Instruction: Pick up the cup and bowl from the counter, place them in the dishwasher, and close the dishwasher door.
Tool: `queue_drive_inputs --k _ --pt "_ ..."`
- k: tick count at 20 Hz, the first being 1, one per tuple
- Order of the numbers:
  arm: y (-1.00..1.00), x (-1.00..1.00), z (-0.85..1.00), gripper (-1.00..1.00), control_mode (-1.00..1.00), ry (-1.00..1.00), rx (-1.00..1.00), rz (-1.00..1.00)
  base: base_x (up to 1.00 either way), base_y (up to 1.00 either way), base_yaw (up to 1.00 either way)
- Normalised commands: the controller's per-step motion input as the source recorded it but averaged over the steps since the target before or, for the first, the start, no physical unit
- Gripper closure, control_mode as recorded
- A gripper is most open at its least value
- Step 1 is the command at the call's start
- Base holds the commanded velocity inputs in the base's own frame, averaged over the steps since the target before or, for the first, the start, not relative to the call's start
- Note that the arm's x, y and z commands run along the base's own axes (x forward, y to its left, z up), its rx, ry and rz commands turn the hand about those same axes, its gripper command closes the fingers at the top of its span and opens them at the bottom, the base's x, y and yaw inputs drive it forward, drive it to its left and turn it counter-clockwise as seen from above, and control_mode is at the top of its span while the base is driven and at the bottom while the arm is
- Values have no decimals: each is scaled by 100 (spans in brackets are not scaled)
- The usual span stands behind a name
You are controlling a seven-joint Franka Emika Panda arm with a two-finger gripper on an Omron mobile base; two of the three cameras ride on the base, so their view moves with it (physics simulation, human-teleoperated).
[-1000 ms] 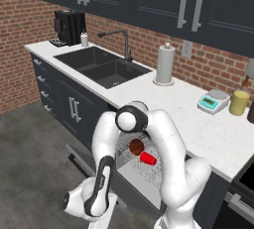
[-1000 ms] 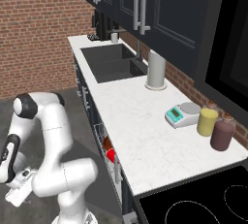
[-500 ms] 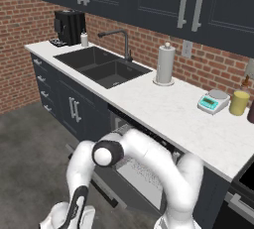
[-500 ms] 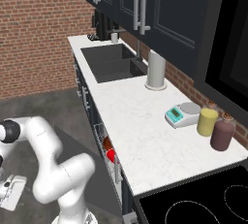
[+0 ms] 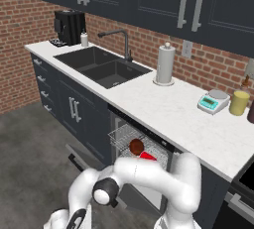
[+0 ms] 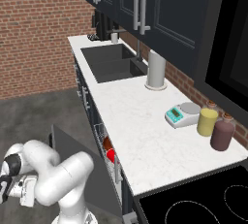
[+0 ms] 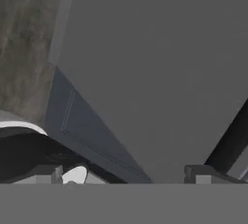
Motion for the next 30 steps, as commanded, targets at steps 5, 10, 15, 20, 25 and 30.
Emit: queue_drive_inputs --k 5,10,15,20,25,30 --pt "-45 97 -59 -100 -100 1 -16 0 0 0 0" --pt "-60 100 -65 -100 -100 11 -17 0 0 0 0" --pt "-77 100 -64 -100 -100 19 -18 0 0 0 0" --pt "-98 100 -15 -100 -100 15 -7 0 0 0 0" --pt "-100 100 12 -100 -100 9 0 0 0 0 0" --pt "-100 100 26 -100 -100 9 0 0 0 0 0"
